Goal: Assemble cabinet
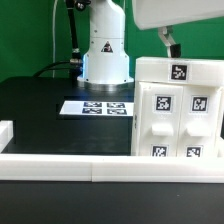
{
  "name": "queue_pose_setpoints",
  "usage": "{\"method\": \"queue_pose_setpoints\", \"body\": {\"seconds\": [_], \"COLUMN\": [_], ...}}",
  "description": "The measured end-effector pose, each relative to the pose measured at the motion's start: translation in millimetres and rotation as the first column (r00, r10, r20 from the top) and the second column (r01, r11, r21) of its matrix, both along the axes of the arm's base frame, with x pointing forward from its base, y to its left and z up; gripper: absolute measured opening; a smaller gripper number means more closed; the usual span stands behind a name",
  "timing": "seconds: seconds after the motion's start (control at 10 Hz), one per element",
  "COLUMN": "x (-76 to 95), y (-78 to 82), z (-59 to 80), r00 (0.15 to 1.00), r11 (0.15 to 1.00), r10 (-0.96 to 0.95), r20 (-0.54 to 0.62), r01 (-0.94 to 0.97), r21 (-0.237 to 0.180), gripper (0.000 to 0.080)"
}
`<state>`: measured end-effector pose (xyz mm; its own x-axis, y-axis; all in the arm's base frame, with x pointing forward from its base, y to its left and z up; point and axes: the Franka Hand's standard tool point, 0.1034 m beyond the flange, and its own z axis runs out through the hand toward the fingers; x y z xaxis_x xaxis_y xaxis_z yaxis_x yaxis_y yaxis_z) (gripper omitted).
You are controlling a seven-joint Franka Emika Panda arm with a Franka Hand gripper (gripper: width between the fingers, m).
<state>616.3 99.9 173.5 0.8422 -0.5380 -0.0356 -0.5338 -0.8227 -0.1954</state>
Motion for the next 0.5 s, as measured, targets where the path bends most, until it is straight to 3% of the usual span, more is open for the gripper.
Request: {"method": "queue_pose_setpoints", "body": {"seconds": [0.4, 0.5], "x": [-2.6, -3.1], "y": [-18.6, -17.8], "z": [2.9, 5.9], "r00": [0.947, 0.905], "r11": [0.953, 0.911], "r10": [0.301, 0.409], "r20": [0.107, 0.116], "r01": [-0.296, -0.399], "r21": [-0.067, -0.101], "gripper": [0.0797, 0.0797]}}
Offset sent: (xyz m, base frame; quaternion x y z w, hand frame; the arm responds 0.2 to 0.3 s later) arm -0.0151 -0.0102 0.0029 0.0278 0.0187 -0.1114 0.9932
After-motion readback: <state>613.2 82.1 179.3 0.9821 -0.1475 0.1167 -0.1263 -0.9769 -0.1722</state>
